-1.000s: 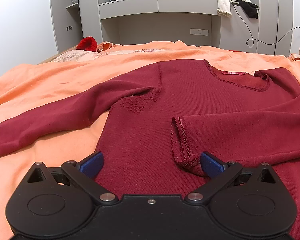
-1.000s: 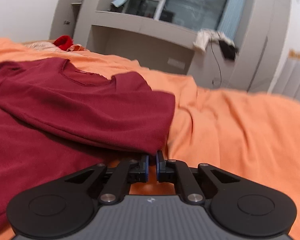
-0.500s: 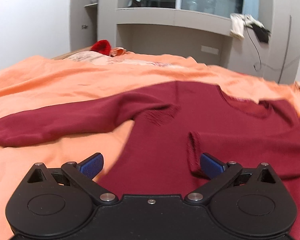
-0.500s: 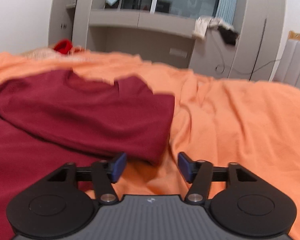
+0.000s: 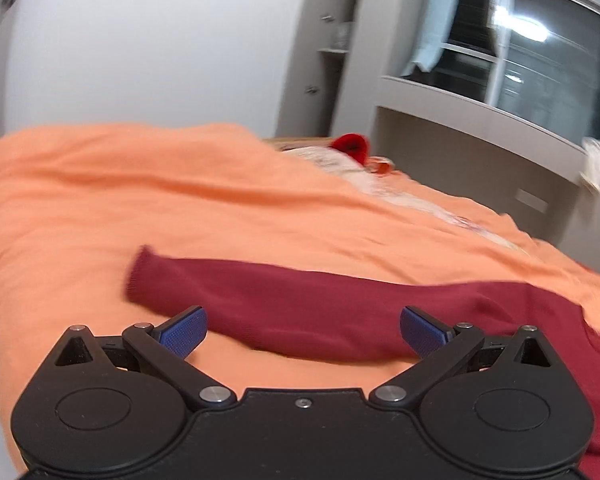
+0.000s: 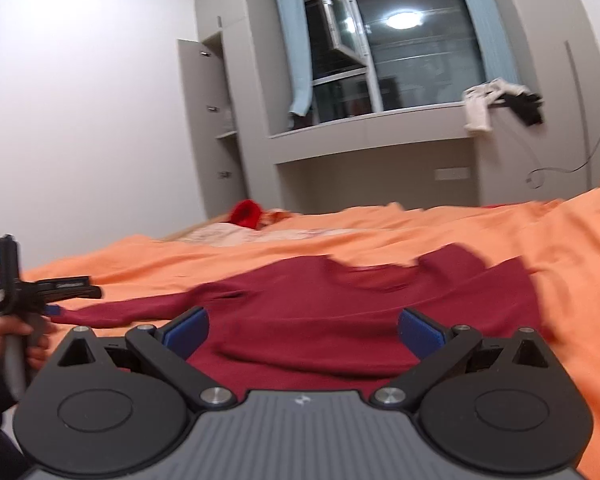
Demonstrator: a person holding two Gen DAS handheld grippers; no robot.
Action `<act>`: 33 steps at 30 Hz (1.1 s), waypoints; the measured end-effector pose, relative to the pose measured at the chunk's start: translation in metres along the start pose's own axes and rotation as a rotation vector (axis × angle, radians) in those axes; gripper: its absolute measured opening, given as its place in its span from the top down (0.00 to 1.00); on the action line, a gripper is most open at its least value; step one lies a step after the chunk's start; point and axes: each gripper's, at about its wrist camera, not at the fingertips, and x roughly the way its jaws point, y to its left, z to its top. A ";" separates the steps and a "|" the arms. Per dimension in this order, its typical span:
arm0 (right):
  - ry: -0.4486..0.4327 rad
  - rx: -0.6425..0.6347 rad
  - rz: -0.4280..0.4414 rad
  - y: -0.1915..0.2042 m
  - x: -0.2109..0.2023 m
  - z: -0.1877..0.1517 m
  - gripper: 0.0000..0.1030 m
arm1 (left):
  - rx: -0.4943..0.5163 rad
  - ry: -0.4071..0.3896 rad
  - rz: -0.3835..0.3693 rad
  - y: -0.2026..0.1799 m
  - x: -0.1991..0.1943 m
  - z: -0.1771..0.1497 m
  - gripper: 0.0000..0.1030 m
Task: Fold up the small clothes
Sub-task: 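Move the left tool to the cuff of the other sweater sleeve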
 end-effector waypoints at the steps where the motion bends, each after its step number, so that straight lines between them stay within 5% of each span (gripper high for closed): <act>1: -0.010 0.013 0.025 0.005 0.000 -0.005 0.00 | -0.021 0.012 0.003 0.010 0.003 0.003 0.00; 4: 0.014 0.012 0.076 0.018 0.009 -0.018 0.00 | -0.084 0.034 -0.010 0.039 0.009 0.011 0.00; 10: 0.047 0.005 0.034 0.020 0.025 -0.025 0.00 | -0.237 0.089 -0.143 0.086 0.032 0.015 0.01; 16: 0.062 0.066 0.011 0.015 0.029 -0.034 0.00 | -0.314 0.076 -0.297 0.090 0.033 0.011 0.01; 20: 0.086 0.081 0.003 0.013 0.032 -0.037 0.00 | -0.347 0.150 -0.380 0.078 0.045 0.007 0.01; 24: 0.118 0.077 0.017 0.010 0.040 -0.038 0.00 | -0.319 0.240 -0.254 0.059 0.076 0.003 0.01; 28: 0.117 0.023 0.014 0.007 0.050 -0.032 0.00 | -0.239 0.197 -0.097 0.031 0.088 0.002 0.05; 33: 0.124 0.062 0.033 -0.002 0.051 -0.030 0.00 | -0.258 0.141 0.042 0.020 0.091 0.001 0.29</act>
